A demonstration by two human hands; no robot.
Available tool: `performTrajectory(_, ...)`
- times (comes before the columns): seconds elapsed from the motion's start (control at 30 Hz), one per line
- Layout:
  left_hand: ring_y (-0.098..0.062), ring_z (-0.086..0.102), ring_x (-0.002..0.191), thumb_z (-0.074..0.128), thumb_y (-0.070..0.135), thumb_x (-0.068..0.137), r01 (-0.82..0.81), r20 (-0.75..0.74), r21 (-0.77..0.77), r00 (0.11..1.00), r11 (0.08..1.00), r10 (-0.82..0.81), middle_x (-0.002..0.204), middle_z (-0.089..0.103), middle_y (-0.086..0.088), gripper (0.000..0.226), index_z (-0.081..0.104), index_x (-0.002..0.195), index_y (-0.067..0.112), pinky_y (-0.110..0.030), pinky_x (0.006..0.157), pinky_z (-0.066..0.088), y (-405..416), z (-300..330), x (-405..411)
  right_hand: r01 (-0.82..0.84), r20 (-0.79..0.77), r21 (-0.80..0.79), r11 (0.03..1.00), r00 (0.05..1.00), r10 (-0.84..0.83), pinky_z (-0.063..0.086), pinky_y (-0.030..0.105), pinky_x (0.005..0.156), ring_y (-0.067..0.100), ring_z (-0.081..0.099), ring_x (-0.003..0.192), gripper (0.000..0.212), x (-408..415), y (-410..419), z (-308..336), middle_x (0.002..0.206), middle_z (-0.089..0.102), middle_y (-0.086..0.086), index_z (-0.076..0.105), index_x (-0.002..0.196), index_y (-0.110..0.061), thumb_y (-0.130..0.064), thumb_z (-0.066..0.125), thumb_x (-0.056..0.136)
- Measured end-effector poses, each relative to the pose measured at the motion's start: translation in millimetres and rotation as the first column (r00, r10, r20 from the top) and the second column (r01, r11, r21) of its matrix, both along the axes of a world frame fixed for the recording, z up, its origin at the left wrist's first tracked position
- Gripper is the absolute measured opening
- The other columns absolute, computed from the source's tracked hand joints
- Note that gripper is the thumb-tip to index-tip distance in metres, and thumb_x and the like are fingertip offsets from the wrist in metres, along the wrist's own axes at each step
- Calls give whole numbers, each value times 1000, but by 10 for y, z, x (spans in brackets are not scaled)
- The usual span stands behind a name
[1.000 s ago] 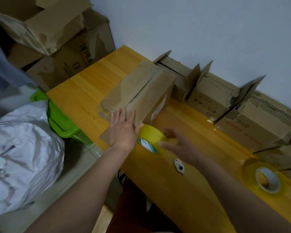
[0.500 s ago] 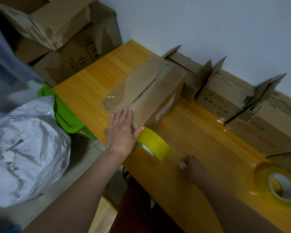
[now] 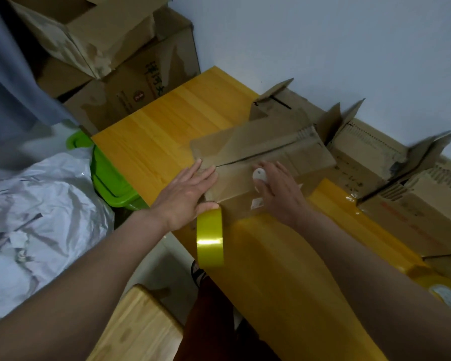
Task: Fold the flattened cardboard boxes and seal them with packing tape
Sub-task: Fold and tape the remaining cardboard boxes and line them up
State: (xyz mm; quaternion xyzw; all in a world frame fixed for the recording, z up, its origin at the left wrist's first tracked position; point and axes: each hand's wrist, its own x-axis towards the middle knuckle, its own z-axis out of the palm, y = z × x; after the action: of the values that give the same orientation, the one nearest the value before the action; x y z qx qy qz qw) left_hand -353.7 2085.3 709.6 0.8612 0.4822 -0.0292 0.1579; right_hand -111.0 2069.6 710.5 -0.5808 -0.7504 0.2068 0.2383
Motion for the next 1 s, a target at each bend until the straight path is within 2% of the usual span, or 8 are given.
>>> performTrajectory(0.1, -16, -25, 144, 43, 58, 89, -25, 68, 0, 997, 1000, 25, 160, -18, 1, 77, 13, 154, 29, -34, 119, -10, 38, 22, 181, 55, -80, -115, 992, 995, -65, 43, 43, 94, 25, 53, 106, 27, 134, -10, 17, 113, 57, 9, 53, 121, -7, -20, 49, 97)
performTrajectory(0.23, -16, -17, 147, 69, 48, 82, -286, 289, -98, 908, 953, 302, 160, -21, 4, 104, -3, 154, 32, -37, 119, 1, -15, 48, 279, -206, -231, -214, 955, 960, 156, 49, 39, 73, 23, 59, 84, 28, -87, -109, 146, 99, 61, 4, 52, 115, -8, -29, 45, 98)
performTrajectory(0.33, -15, -5, 148, 80, 45, 71, -486, 415, -237, 732, 841, 540, 161, -11, 4, 121, -7, 154, 29, -34, 118, 12, -131, 31, 302, -276, -230, -240, 931, 948, 221, 49, 43, 82, 16, 59, 96, 27, -228, -116, 91, 104, 63, -15, 49, 108, -24, -46, 38, 96)
performTrajectory(0.43, -20, 13, 147, 83, 43, 68, -579, 438, -436, 532, 689, 724, 161, 5, -3, 124, -4, 154, 21, -33, 114, 25, -227, -48, 336, -298, -113, -215, 930, 953, 280, 44, 45, 95, 17, 54, 114, 39, -253, -92, 88, 121, 63, -3, 47, 117, -25, -52, 30, 95)
performTrajectory(0.53, -24, 36, 138, 86, 38, 67, -498, 427, -720, 231, 483, 874, 152, 31, -5, 116, 10, 154, 24, -36, 108, 38, -345, -109, 353, -345, -3, -186, 920, 937, 350, 42, 46, 96, 19, 50, 120, 39, -242, -53, 75, 124, 63, -2, 46, 117, -18, -46, 29, 97)
performTrajectory(0.6, -18, 46, 128, 85, 37, 69, -391, 371, -835, 123, 388, 921, 142, 44, 4, 103, 22, 149, 29, -35, 104, 42, -499, -127, 395, -349, 10, -218, 911, 933, 360, 42, 47, 97, 19, 47, 123, 36, -231, -28, 58, 127, 60, -1, 46, 120, -17, -43, 32, 99)
performTrajectory(0.7, -9, 48, 118, 85, 37, 69, -343, 379, -834, 215, 433, 900, 122, 50, 17, 73, 37, 124, 38, -30, 97, 42, -703, -174, 492, -360, -11, -259, 896, 929, 370, 33, 41, 108, 15, 38, 133, 54, -227, -26, 17, 136, 55, -4, 45, 130, -15, -51, 25, 95)
performTrajectory(1.0, -7, 46, 110, 77, 52, 73, -326, 308, -816, 454, 477, 836, 123, 48, 16, 73, 43, 134, 31, -20, 84, 38, -597, -98, 294, -349, -22, -292, 890, 933, 358, 27, 43, 112, 10, 34, 137, 67, -305, 8, -61, 140, 52, -9, 43, 138, -16, -58, 21, 91)
